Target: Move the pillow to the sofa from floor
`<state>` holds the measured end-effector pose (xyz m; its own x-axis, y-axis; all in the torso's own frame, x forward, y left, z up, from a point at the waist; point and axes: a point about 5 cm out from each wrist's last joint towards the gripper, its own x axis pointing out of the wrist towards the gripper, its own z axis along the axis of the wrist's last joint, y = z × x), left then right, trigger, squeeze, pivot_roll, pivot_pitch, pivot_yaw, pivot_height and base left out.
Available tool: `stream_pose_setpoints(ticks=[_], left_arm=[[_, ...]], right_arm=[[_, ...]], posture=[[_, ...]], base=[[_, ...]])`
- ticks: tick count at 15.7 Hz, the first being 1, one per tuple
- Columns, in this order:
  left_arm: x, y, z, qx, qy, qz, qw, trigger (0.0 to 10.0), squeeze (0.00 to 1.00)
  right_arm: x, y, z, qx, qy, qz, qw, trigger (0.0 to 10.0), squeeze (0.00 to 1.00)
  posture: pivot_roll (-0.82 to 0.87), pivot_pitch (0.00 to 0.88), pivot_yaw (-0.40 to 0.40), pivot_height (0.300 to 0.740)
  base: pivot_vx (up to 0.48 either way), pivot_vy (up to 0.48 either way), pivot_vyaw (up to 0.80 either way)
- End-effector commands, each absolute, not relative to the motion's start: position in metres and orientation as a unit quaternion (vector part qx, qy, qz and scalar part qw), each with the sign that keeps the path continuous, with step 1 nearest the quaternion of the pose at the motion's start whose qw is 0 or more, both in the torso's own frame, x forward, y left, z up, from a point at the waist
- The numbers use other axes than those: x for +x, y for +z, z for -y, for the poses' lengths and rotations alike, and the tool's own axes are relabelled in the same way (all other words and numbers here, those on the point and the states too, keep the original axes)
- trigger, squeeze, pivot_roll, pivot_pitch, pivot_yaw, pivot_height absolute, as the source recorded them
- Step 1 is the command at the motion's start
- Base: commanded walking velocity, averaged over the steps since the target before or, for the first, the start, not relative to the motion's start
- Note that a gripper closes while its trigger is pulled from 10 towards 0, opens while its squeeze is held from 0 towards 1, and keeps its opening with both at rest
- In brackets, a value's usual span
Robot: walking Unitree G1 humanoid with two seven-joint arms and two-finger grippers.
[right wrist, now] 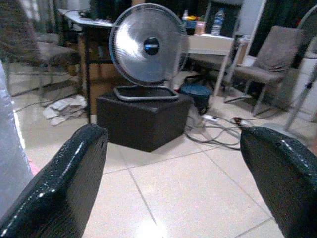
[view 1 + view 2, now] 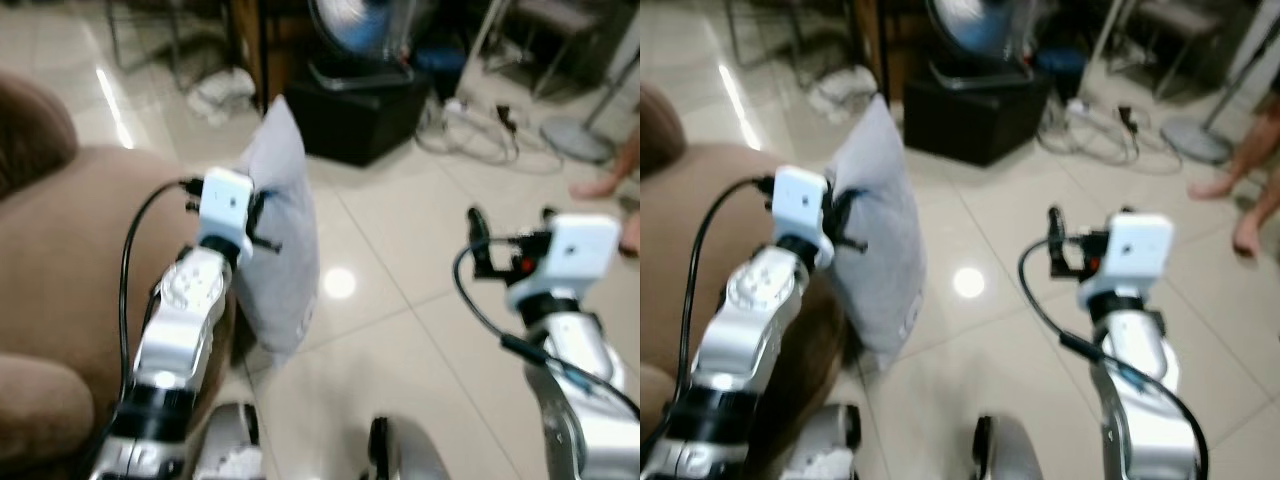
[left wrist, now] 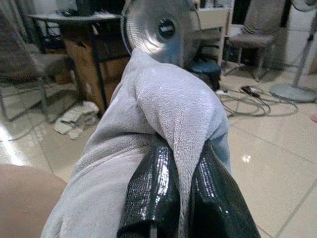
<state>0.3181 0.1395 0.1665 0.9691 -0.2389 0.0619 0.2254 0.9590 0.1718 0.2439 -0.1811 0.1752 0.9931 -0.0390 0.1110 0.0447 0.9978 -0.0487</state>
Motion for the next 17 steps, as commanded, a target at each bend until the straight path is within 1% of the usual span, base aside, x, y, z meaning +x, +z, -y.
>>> stream_pose_setpoints(ticks=[1, 5, 9, 12, 14, 17], left_arm=[[0.318, 0.183, -0.134, 0.079, -0.12, 0.088, 0.986, 10.0, 0.0], [0.323, 0.186, -0.134, 0.078, -0.114, 0.093, 0.986, 10.0, 0.0], [0.324, 0.187, -0.133, 0.077, -0.113, 0.092, 0.986, 10.0, 0.0], [0.328, 0.188, -0.135, 0.077, -0.11, 0.097, 0.986, 10.0, 0.0], [0.33, 0.191, -0.137, 0.081, -0.103, 0.1, 0.986, 10.0, 0.0], [0.33, 0.191, -0.137, 0.092, -0.112, 0.1, 0.984, 10.0, 0.0]], right_arm=[[0.246, 0.174, 0.183, -0.03, -0.021, 0.053, 0.998, 10.0, 0.0], [0.247, 0.177, 0.188, -0.032, -0.03, 0.06, 0.997, 10.0, 0.0], [0.247, 0.171, 0.184, -0.022, -0.022, 0.051, 0.998, 10.0, 0.0], [0.25, 0.156, 0.177, -0.049, -0.001, 0.007, 0.999, 10.0, 0.0], [0.249, 0.152, 0.165, -0.084, 0.05, 0.005, 0.995, 10.0, 0.0], [0.248, 0.147, 0.158, -0.082, 0.078, -0.003, 0.994, 10.0, 0.0]], posture=[[0.05, 0.0, -0.1, 0.705], [0.05, 0.0, -0.092, 0.74], [0.05, 0.0, -0.094, 0.74], [0.06, 0.0, -0.099, 0.74], [0.06, 0.0, -0.102, 0.74], [0.07, 0.0, -0.105, 0.74]], base=[[0.0, 0.0, 0.0], [0.0, 0.0, 0.0], [0.0, 0.0, 0.0], [0.0, 0.0, 0.0], [0.324, 0.0, 0.8], [0.362, 0.0, 0.8]])
